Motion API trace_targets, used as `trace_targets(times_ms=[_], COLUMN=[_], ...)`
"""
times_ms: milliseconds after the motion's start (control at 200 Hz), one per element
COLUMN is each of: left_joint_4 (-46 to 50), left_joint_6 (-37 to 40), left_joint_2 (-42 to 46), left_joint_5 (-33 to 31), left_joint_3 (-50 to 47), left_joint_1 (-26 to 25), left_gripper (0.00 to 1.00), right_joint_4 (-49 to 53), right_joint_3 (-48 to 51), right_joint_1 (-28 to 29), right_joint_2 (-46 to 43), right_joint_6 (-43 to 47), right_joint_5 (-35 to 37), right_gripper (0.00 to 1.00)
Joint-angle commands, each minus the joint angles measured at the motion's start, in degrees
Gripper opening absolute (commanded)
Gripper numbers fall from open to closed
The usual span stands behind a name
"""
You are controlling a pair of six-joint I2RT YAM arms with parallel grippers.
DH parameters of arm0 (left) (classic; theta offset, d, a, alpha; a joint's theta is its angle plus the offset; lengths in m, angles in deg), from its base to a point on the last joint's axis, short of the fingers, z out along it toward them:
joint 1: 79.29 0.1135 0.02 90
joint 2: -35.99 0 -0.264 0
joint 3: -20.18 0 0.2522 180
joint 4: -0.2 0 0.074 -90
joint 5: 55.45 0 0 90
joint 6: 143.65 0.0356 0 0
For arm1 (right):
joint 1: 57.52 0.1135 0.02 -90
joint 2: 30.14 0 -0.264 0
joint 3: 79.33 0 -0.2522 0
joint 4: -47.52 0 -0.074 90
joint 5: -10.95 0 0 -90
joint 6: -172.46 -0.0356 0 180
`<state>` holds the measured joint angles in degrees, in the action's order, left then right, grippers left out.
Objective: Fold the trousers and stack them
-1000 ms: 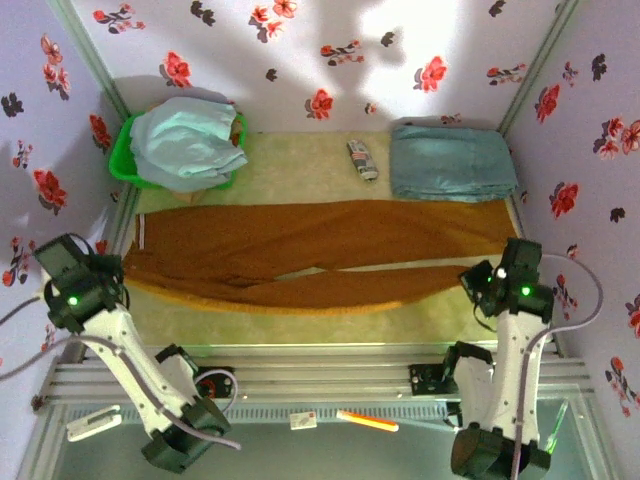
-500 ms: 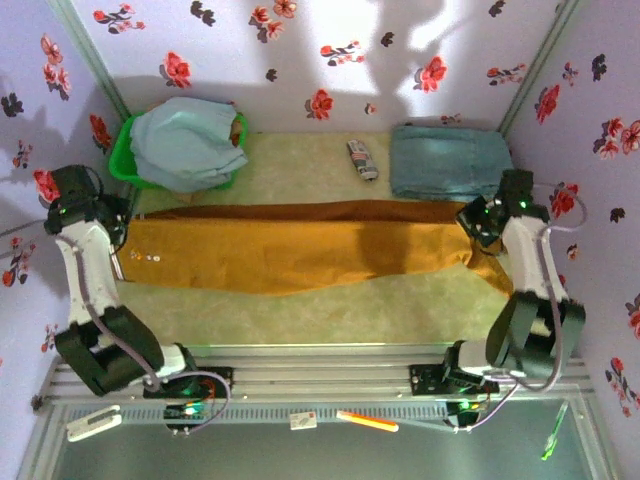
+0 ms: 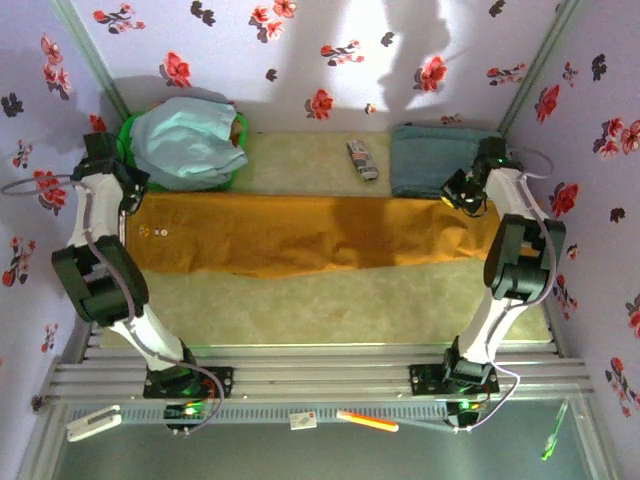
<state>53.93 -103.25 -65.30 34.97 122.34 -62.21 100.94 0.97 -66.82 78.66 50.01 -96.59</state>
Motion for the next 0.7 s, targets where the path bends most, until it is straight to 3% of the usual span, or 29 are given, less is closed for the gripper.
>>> trace_targets(times_ms=[0,260,335,400,470,525,615,695], left_joint_4=[-4.3,-6.3,-5.1,-3.2,-3.5,-3.3,-4.0,-5.2], left_joint_6=[2.1,7.6,9.7,10.3,10.5,10.0,8.9,7.4], left_joint_2=[-1.8,-8.3,-10.3,-11.3,-9.7,-6.8,0.8,9.7], left_joint_5=[-8.6,-8.2,-7.8,-7.2,-6.1,-6.0,-5.9,-6.5], left_joint_3=[0.4,5.6,7.8,8.9,7.6,5.9,0.5,-6.7], left_joint_1=[0.0,-2.1,-2.8,-3.0,-3.0,-3.0,-3.0,-3.0], left_gripper=[0.0,0.02,0.23,0.46,0.63,0.79,0.98,0.99], right_joint_4=[-0.4,0.1,-0.4,-0.5,-1.1,-1.7,-2.6,-4.3], right_joint_3=[-2.2,-6.7,-6.2,-5.7,-4.6,-3.4,-0.5,3.2], right_joint_1=[-0.8,-0.3,-0.2,-0.2,0.1,0.7,2.7,4.8], right_joint_2=[3.1,8.5,8.9,8.8,7.6,5.7,1.5,-3.1], right_joint_6=[1.3,1.9,1.7,1.4,1.1,0.8,0.5,-0.1], right_joint_5=[6.3,5.9,5.8,5.6,4.6,3.9,4.3,4.3], right_gripper=[0.0,0.0,0.01,0.16,0.21,0.31,0.36,0.39])
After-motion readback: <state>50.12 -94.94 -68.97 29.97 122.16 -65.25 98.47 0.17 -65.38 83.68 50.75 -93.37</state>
